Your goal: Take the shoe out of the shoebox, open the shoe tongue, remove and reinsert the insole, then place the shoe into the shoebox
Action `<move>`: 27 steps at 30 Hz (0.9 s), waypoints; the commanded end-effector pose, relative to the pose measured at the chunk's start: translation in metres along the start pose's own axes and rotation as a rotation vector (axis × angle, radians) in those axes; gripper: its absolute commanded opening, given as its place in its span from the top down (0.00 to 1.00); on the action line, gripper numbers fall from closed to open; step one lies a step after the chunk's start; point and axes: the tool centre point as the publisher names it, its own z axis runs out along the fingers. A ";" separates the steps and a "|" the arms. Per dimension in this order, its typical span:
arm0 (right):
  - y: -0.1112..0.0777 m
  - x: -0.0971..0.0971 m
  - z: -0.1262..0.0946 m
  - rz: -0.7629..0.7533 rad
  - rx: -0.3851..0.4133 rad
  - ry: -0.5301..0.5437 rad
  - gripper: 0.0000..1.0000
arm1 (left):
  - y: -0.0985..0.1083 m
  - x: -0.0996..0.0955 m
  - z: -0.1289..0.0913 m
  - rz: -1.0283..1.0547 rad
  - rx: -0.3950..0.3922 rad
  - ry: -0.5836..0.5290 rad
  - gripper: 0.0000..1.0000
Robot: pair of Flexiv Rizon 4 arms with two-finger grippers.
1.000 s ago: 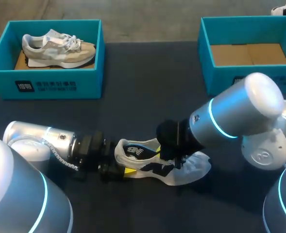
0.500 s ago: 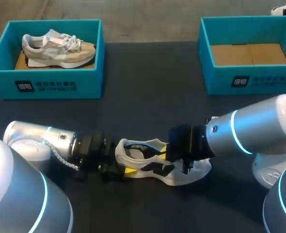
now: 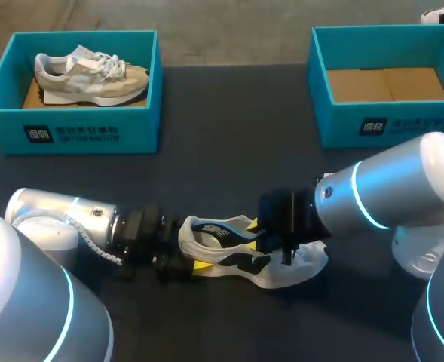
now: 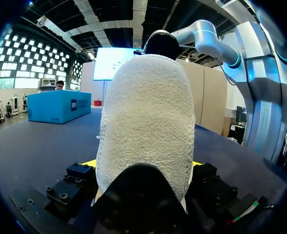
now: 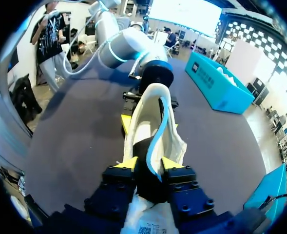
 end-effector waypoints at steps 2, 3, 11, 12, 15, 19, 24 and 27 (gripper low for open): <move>0.017 0.008 -0.013 0.006 0.196 -0.050 0.65 | -0.001 0.000 0.000 0.000 -0.001 0.000 1.00; 0.020 0.008 -0.014 0.011 0.220 -0.043 0.65 | -0.001 0.000 0.000 0.000 -0.001 0.000 1.00; 0.038 0.011 -0.008 0.054 0.423 -0.039 0.67 | -0.001 0.000 0.000 0.000 -0.001 0.000 1.00; 0.039 0.011 -0.006 0.059 0.443 -0.037 0.67 | -0.001 0.000 0.000 0.000 -0.001 0.000 1.00; 0.043 0.010 -0.001 0.067 0.481 -0.035 0.67 | -0.001 0.000 0.000 0.000 -0.001 0.000 1.00; 0.045 0.009 0.002 0.086 0.534 -0.040 0.67 | -0.001 0.000 0.000 0.000 -0.001 0.000 1.00; 0.048 0.007 0.006 0.110 0.617 -0.048 0.67 | -0.001 0.000 0.000 0.000 -0.001 0.000 1.00; 0.048 0.005 0.007 0.116 0.632 -0.049 0.68 | -0.001 0.000 0.000 0.000 -0.001 0.000 1.00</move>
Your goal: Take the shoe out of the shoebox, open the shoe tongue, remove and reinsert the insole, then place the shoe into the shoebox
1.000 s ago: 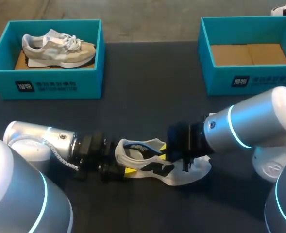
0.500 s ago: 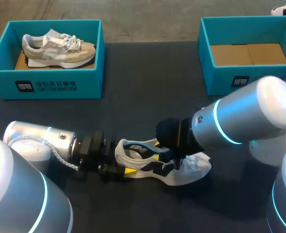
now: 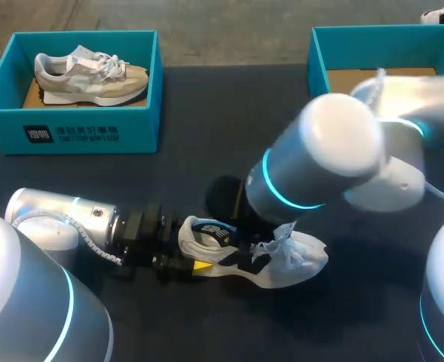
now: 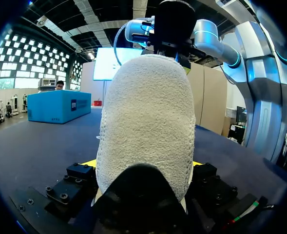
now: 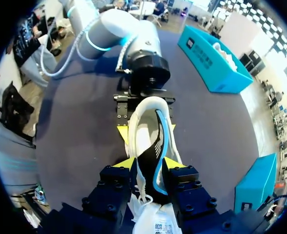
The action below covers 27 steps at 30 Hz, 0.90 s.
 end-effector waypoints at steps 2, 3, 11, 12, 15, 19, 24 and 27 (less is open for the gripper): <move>0.008 0.001 0.005 0.001 0.280 -0.012 0.68 | -0.001 0.000 0.000 0.000 -0.001 0.000 1.00; 0.008 0.000 0.005 0.000 0.282 -0.012 0.69 | -0.001 0.000 0.000 0.000 -0.001 0.000 1.00; 0.011 -0.004 0.004 -0.007 0.288 -0.011 0.82 | -0.001 0.000 0.000 0.000 -0.001 0.000 1.00; 0.012 -0.004 0.004 -0.007 0.288 -0.012 0.85 | -0.001 0.000 0.000 0.000 -0.001 0.000 1.00; 0.013 -0.006 0.004 -0.009 0.287 -0.008 1.00 | -0.001 0.000 0.000 0.000 -0.001 0.000 1.00; 0.013 -0.007 0.004 -0.011 0.264 0.004 1.00 | -0.001 0.000 0.000 0.000 -0.001 0.000 1.00; 0.012 -0.011 -0.008 -0.019 0.235 0.000 1.00 | -0.001 0.000 0.000 0.000 -0.001 0.000 1.00; 0.013 -0.013 -0.014 -0.023 0.220 -0.003 1.00 | -0.001 0.000 0.000 0.000 -0.001 0.000 1.00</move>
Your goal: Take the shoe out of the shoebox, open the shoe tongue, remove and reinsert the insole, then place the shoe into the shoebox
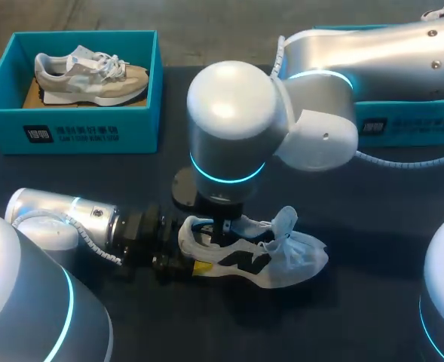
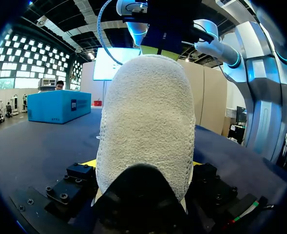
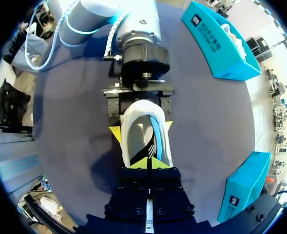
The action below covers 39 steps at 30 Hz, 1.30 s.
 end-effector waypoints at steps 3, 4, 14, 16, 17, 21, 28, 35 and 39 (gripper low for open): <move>-0.011 -0.005 -0.016 0.009 -0.021 -0.004 1.00 | -0.001 0.000 0.000 0.000 -0.001 -0.001 1.00; -0.011 -0.007 -0.018 0.017 -0.017 -0.001 1.00 | -0.001 0.000 0.000 0.000 -0.001 -0.001 1.00; -0.013 -0.019 -0.037 0.039 -0.012 0.043 1.00 | -0.001 0.000 0.000 0.000 -0.001 -0.001 1.00; -0.012 -0.019 -0.041 0.041 -0.005 0.040 1.00 | -0.001 0.000 0.000 0.000 -0.001 -0.001 1.00; -0.012 -0.018 -0.042 0.041 -0.004 0.040 1.00 | -0.001 0.000 0.000 0.000 -0.001 -0.001 1.00; -0.010 -0.014 -0.044 0.040 -0.001 0.037 1.00 | -0.001 0.000 0.000 0.000 -0.001 -0.001 1.00; -0.009 -0.006 -0.040 0.046 -0.010 0.040 0.67 | -0.001 0.000 0.000 0.000 -0.001 -0.001 1.00; -0.005 -0.001 -0.026 0.114 -0.009 0.039 0.59 | -0.001 0.000 0.000 0.000 -0.001 -0.001 1.00; -0.003 -0.001 -0.010 0.152 -0.003 0.061 0.62 | -0.001 0.000 0.000 0.000 -0.001 -0.001 1.00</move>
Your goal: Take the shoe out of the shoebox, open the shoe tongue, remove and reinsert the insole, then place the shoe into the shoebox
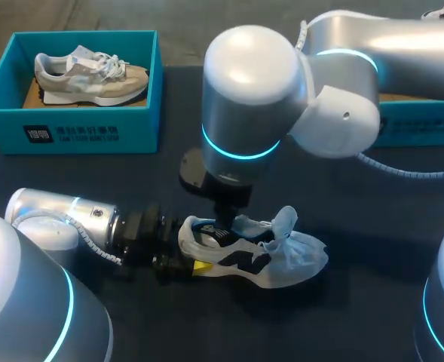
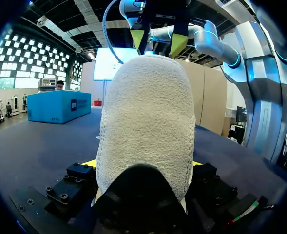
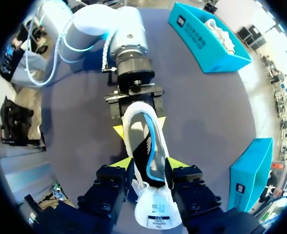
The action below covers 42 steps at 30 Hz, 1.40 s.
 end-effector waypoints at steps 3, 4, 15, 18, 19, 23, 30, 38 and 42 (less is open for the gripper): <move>0.004 0.000 0.028 0.051 -0.004 0.031 0.62 | -0.001 0.000 0.000 0.000 -0.001 0.000 1.00; 0.004 0.000 0.031 0.077 0.000 0.030 0.62 | -0.001 0.000 0.000 0.000 -0.001 0.000 1.00; 0.001 0.001 0.047 0.110 -0.022 0.044 0.64 | -0.001 0.000 0.000 0.000 -0.001 0.000 1.00; -0.002 0.002 0.052 0.120 -0.034 0.056 0.64 | -0.001 0.000 0.000 0.000 -0.001 0.000 1.00; -0.002 0.002 0.054 0.124 -0.037 0.060 0.65 | -0.001 0.000 0.000 0.000 -0.001 0.000 1.00; -0.004 0.001 0.058 0.133 -0.046 0.065 0.65 | -0.001 0.000 0.000 0.000 -0.001 0.000 1.00; -0.011 -0.004 0.069 0.161 -0.057 0.088 0.67 | -0.001 0.000 0.000 0.000 -0.001 0.000 1.00; -0.017 -0.002 0.072 0.176 -0.065 0.101 0.69 | -0.001 0.000 0.000 0.000 -0.001 0.000 1.00; -0.018 0.001 0.073 0.177 -0.072 0.108 0.71 | -0.001 0.000 0.000 0.000 -0.001 0.000 1.00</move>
